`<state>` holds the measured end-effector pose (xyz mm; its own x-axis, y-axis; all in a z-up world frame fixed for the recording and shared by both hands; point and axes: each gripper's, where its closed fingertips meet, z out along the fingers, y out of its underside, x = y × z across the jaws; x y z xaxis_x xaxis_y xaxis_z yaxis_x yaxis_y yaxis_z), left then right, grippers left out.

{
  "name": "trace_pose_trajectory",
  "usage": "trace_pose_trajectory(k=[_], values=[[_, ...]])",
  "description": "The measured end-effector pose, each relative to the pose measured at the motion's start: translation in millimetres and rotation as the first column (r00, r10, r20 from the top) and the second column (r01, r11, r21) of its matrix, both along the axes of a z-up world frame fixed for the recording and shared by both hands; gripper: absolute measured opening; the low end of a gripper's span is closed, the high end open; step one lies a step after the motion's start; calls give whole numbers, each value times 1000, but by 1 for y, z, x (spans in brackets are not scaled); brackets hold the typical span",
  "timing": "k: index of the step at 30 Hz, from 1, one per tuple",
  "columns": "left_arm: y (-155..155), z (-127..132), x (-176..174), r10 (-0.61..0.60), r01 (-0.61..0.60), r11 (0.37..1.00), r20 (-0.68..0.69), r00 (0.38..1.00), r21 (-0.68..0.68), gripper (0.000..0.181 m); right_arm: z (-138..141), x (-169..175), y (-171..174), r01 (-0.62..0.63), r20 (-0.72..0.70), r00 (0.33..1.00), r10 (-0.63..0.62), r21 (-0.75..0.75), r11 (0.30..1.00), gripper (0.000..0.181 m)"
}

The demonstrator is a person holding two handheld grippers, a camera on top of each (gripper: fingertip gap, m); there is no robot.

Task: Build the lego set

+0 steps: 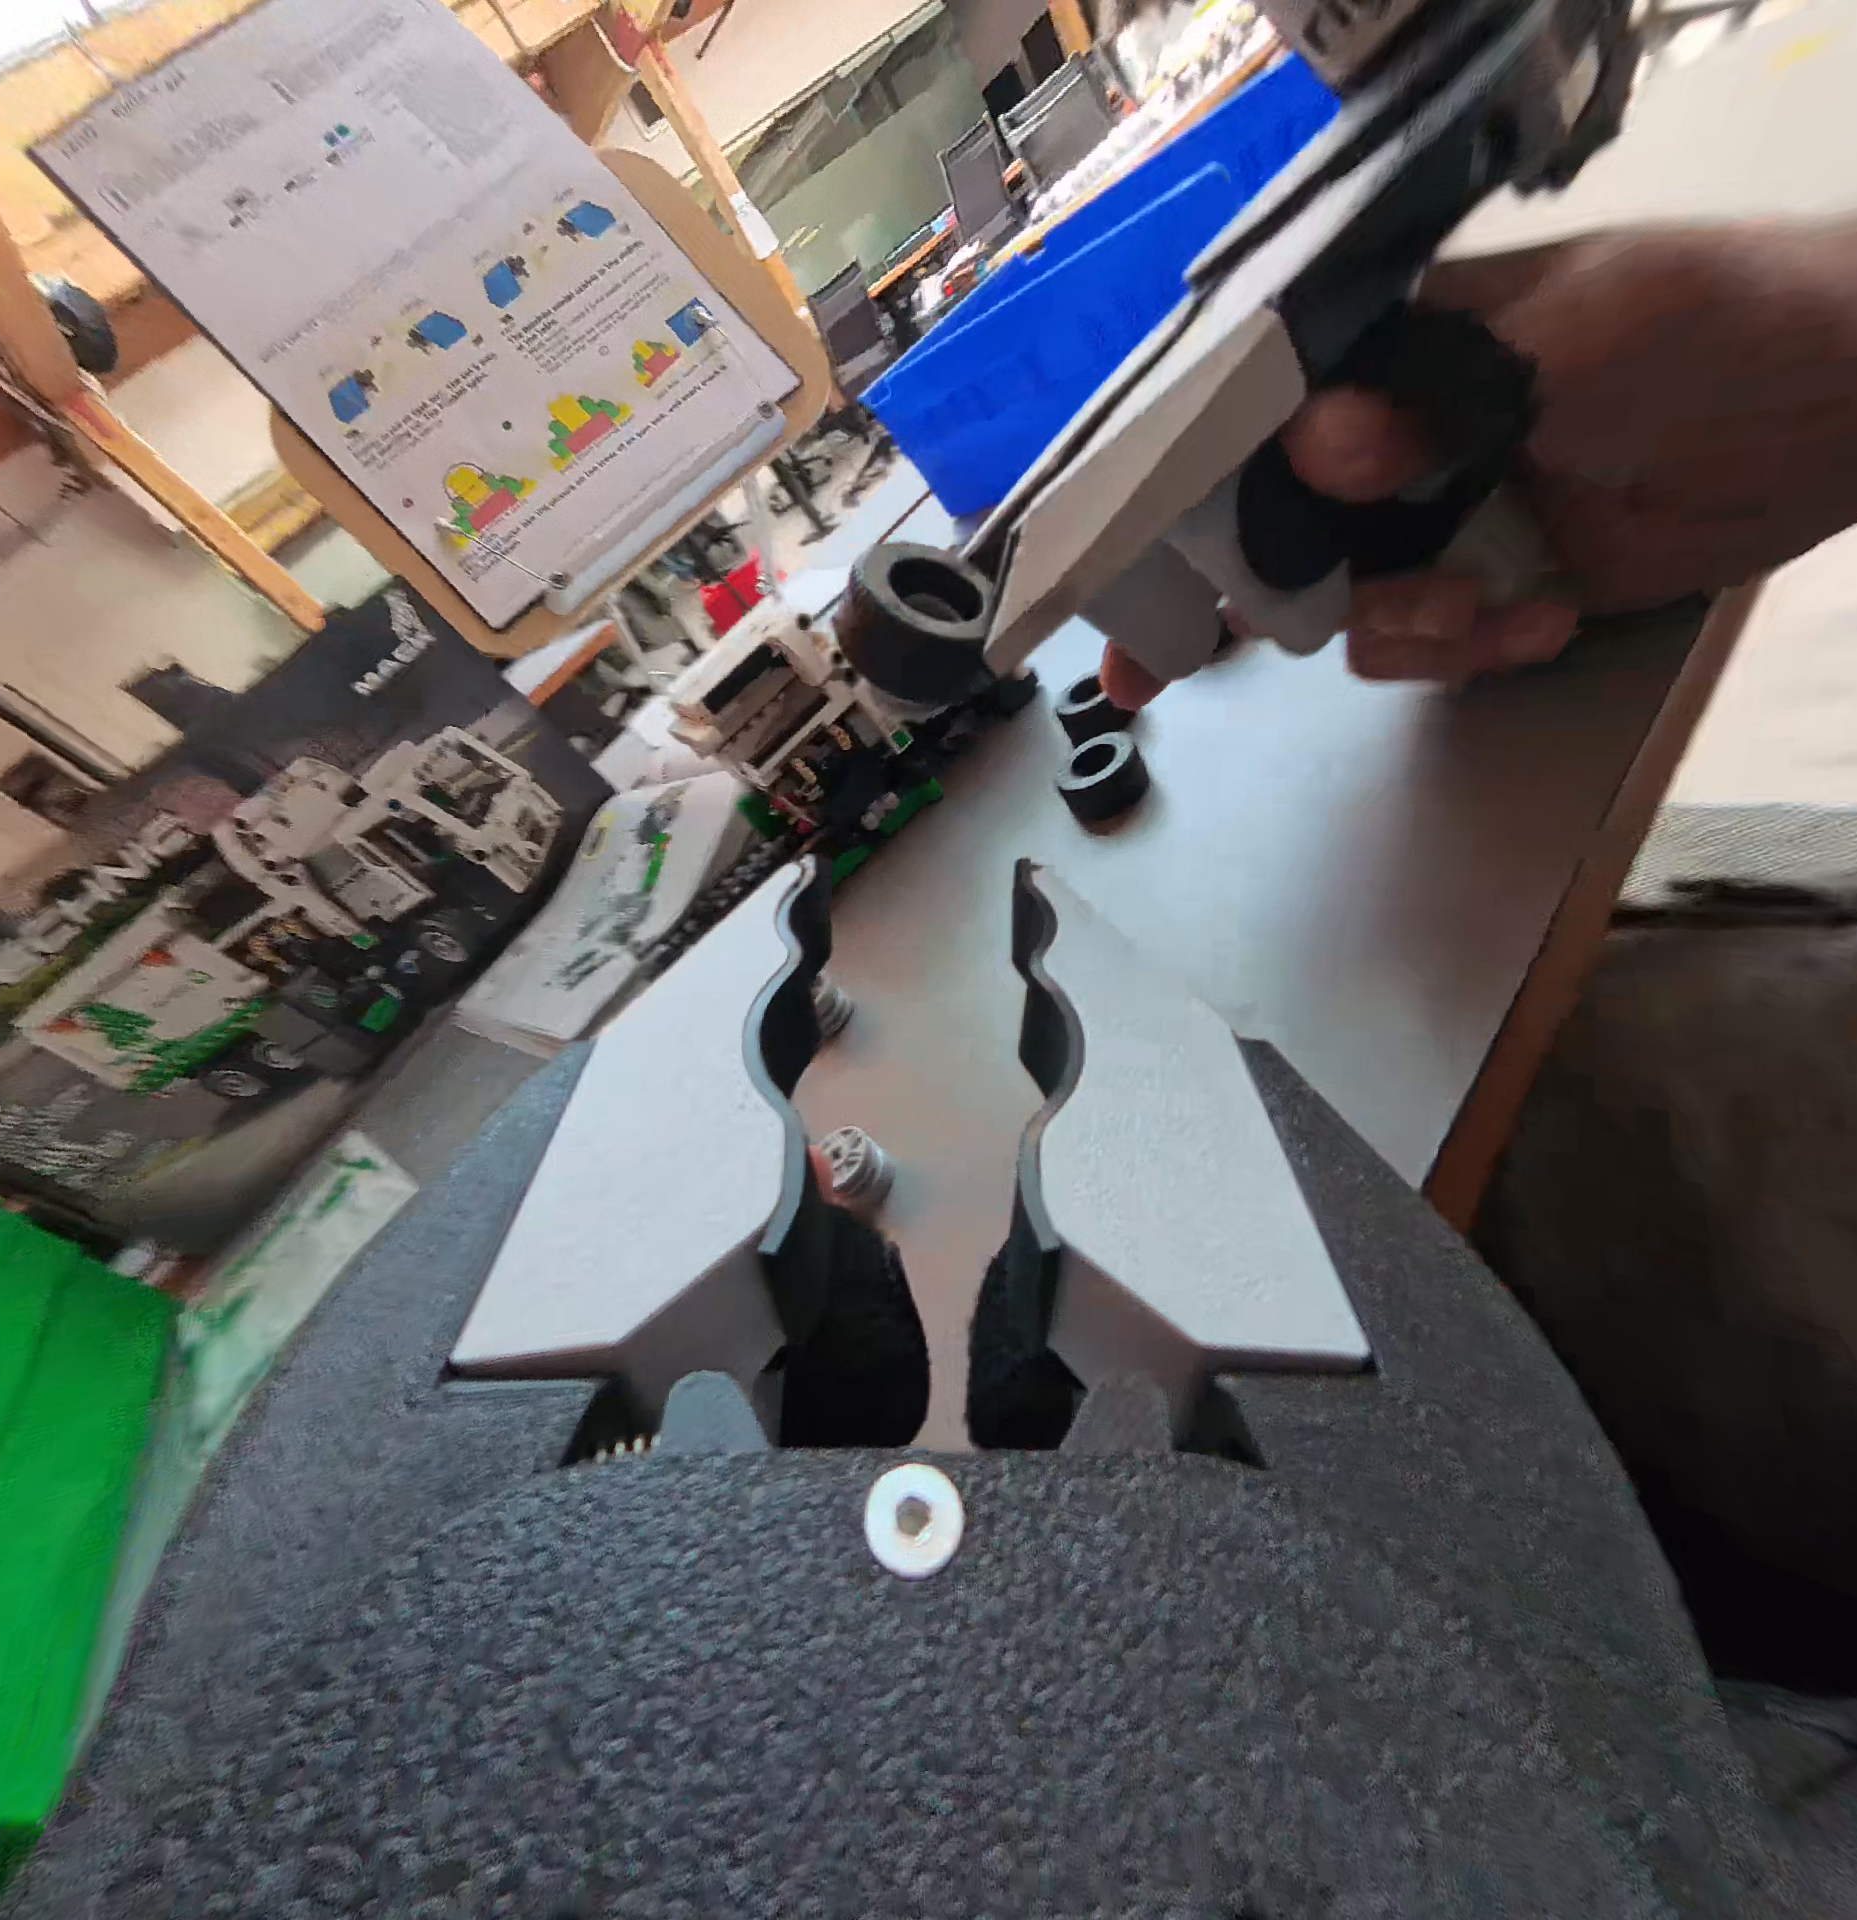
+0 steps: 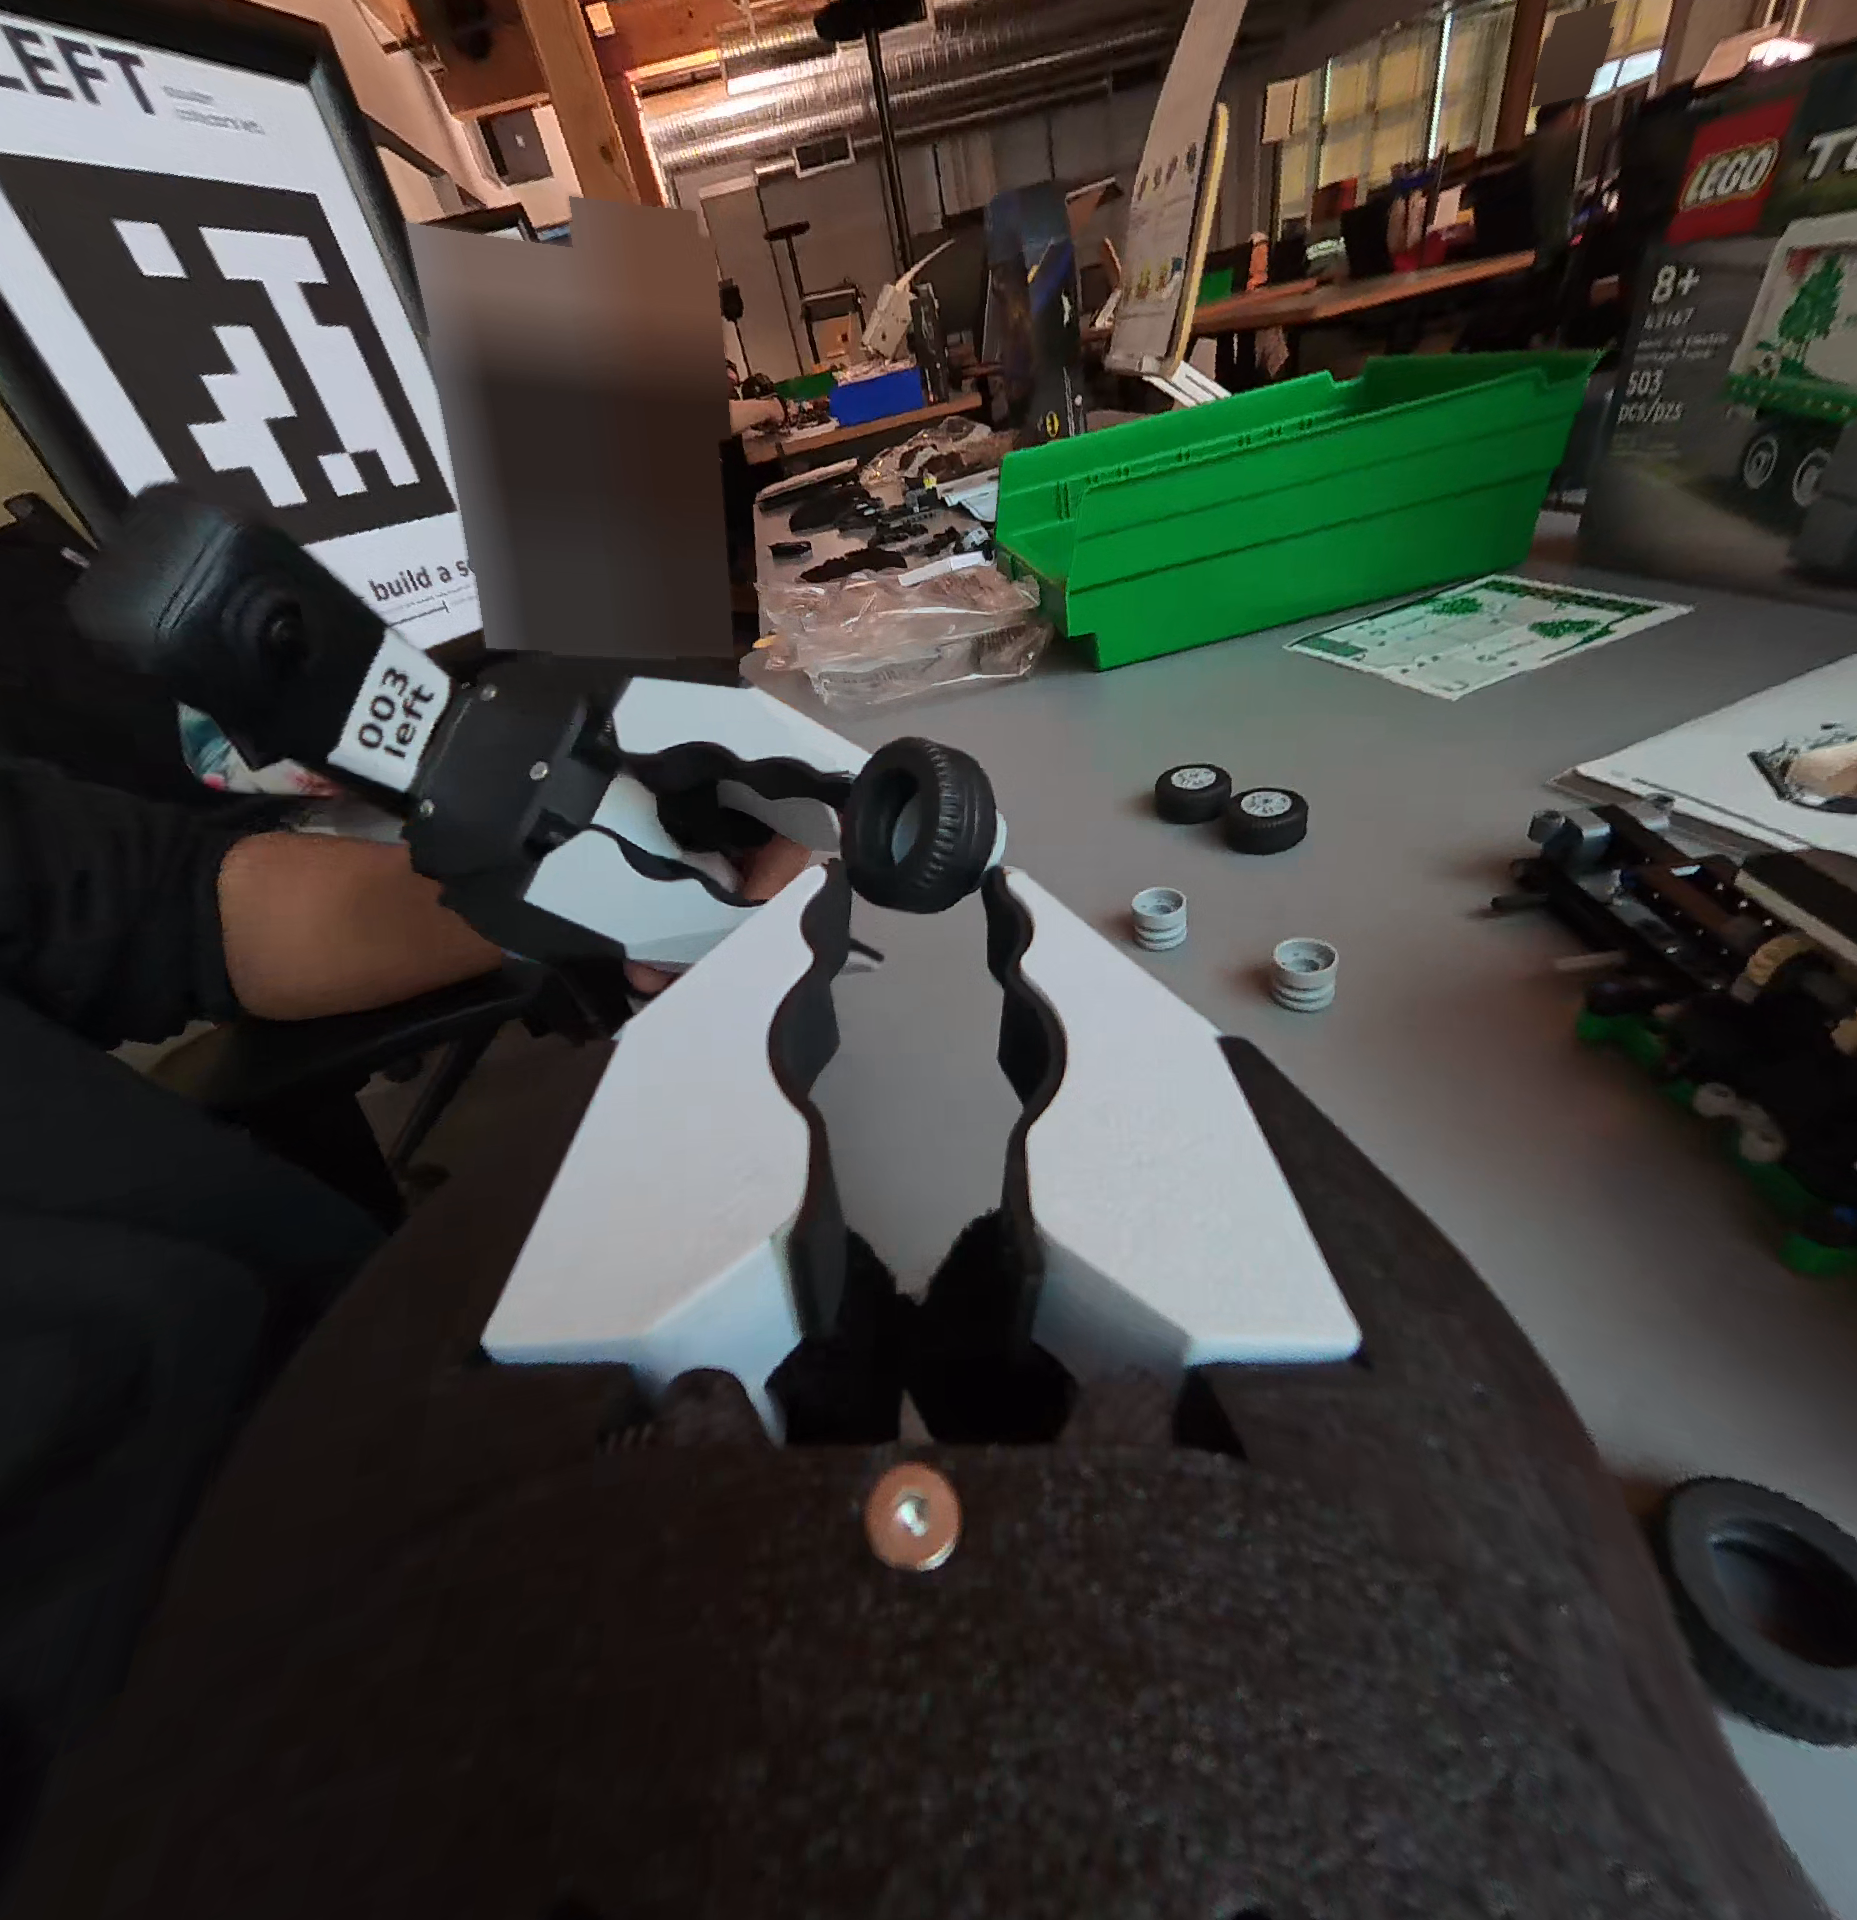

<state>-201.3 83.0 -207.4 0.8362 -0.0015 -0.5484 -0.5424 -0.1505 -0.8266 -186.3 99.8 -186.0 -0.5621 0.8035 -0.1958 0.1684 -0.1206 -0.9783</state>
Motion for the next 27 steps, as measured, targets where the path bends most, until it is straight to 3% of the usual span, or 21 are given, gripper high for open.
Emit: trace_pose_trajectory(k=[1, 3, 5, 7, 9, 17, 22, 27], values=[[0, 3, 4, -36, 37, 999, 95, 995, -9, 38, 3, 1, -1, -1, -28, 1000, 2, 6, 1000, 25], [0, 5, 15, -114, 138, 989, 348, 930, -46, 47, 6, 4, -4, -19, -53, 998, 20, 2, 1000, 25], [0, 7, 22, -149, 217, 974, 560, 815, -57, 51, 10, 9, -8, -47, -76, 996, 46, -13, 999, 25], [0, 10, 24, -177, 268, 963, 682, 710, -29, 55, 11, 11, -11, -65, -84, 994, 64, -17, 998, 25], [0, 10, 25, -204, 298, 955, 726, 657, -1, 54, 10, 11, -14, -85, -69, 994, 83, -27, 996, 25], [-8, 8, 40, -313, 416, 909, 670, 673, 7, 40, 0, 14, -28, -158, -25, 987, 158, 7, 987, 25], [-12, 12, 36, -322, 404, 915, 622, 713, 10, 36, -5, 14, -34, -161, -12, 987, 162, 62, 985, 24], [-15, 18, 34, -337, 427, 904, 667, 664, 31, 39, -13, 10, -36, -110, -20, 993, 115, 176, 978, 24]])
